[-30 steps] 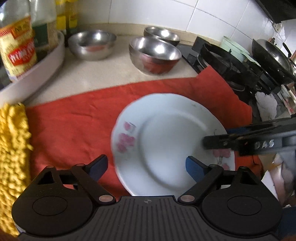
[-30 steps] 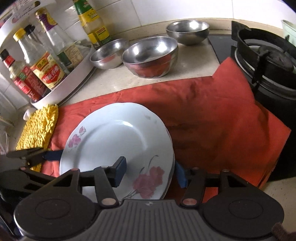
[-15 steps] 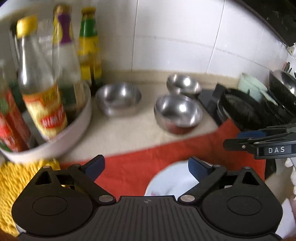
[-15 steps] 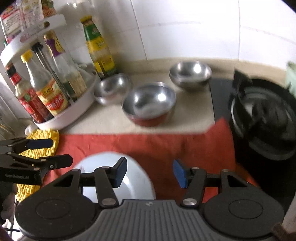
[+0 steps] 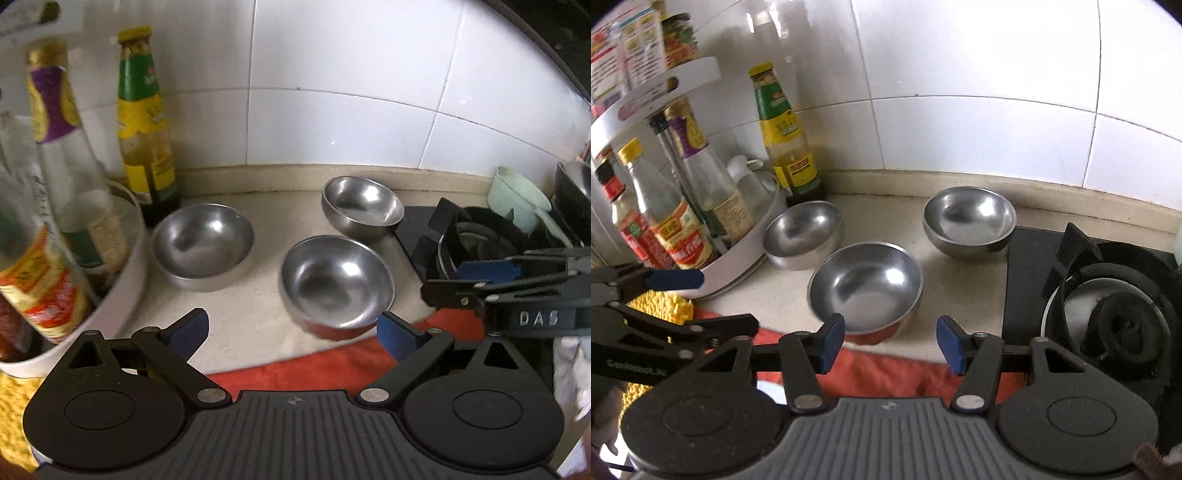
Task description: Organize plates and bowls
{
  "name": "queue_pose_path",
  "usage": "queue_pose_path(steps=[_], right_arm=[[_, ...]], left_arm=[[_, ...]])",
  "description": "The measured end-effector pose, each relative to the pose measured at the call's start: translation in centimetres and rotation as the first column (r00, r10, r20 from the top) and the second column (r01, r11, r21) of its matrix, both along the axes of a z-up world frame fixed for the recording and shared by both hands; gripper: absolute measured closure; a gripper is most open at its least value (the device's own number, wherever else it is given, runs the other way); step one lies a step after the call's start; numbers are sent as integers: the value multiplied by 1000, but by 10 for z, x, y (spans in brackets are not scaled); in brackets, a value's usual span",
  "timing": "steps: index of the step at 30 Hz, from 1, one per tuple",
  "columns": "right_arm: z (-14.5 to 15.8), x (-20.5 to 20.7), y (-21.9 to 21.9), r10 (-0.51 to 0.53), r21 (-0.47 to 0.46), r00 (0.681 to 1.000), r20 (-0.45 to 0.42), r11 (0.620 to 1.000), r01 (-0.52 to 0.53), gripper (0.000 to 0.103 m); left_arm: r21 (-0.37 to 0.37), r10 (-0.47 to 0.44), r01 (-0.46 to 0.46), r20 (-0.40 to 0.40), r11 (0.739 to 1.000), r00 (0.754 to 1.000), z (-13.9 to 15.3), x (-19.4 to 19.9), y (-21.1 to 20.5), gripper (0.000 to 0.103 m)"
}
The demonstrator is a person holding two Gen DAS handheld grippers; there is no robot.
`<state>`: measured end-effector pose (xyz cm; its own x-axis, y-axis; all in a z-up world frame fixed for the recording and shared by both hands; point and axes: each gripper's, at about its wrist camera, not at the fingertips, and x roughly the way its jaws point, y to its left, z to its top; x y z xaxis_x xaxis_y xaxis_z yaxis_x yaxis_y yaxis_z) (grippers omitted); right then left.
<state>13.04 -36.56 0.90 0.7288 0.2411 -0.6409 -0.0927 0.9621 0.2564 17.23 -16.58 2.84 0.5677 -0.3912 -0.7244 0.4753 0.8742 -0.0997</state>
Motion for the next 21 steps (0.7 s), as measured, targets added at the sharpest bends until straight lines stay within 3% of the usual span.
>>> queue_pose_path(steps=[6, 13, 15, 17, 21], right_arm=[[-13, 29, -13, 9, 36, 999, -50, 999, -7, 52], [-37, 68, -15, 62, 82, 990, -126, 995, -52, 71], [-47, 79, -14, 90, 110, 984, -155, 991, -73, 78], [-55, 89, -13, 103, 121, 981, -167, 989, -84, 85], [-56, 94, -13, 131, 129, 975, -179, 986, -109, 85]], left_arm=[[17, 4, -4, -28, 1000, 1000, -14, 27, -27, 12], [37, -17, 21, -105, 999, 994, -42, 52, -43, 32], [50, -13, 20, -145, 999, 989, -53, 62, -45, 43], [46, -14, 23, -184, 999, 983, -61, 68, -45, 45], [20, -29, 33, -192, 999, 981, -58, 66, -40, 47]])
